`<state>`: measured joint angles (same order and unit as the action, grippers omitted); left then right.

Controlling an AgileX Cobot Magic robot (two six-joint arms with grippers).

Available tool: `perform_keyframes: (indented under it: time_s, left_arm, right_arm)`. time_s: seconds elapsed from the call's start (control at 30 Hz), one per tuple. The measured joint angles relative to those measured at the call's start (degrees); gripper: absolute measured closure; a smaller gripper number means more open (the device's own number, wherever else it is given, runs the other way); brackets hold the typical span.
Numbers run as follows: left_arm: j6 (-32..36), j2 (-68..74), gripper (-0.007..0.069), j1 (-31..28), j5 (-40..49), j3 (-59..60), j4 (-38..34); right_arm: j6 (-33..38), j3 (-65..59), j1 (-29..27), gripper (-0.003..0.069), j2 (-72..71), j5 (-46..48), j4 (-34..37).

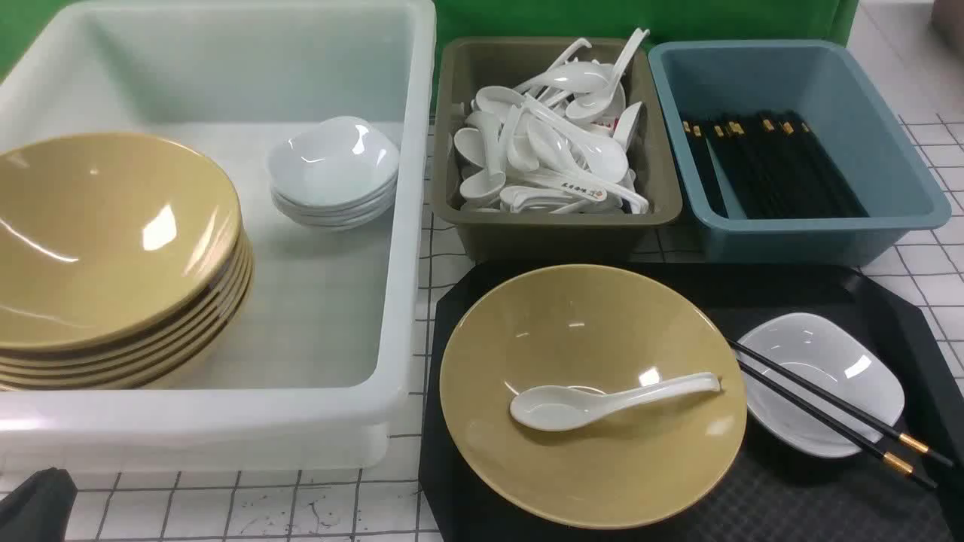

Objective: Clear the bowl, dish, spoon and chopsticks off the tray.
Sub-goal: Use the right arm to grab the chopsticks

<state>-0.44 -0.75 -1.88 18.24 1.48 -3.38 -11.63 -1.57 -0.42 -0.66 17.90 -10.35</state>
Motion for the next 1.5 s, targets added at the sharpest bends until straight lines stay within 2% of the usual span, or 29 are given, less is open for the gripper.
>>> perform_keyframes:
  time_s: [1.27, 1.5]
  left_arm:
    - [0.0, 0.0, 0.0631, 0.0, 0.0, 0.0, 0.0]
    - [1.6, 0.0, 0.0631, 0.0, 0.0, 0.0, 6.2]
  right_arm:
    - [0.0, 0.0, 0.0, 0.0421, 0.0, 0.0, 0.0]
    - [0.0, 0.0, 0.0, 0.0421, 0.0, 0.0, 0.0]
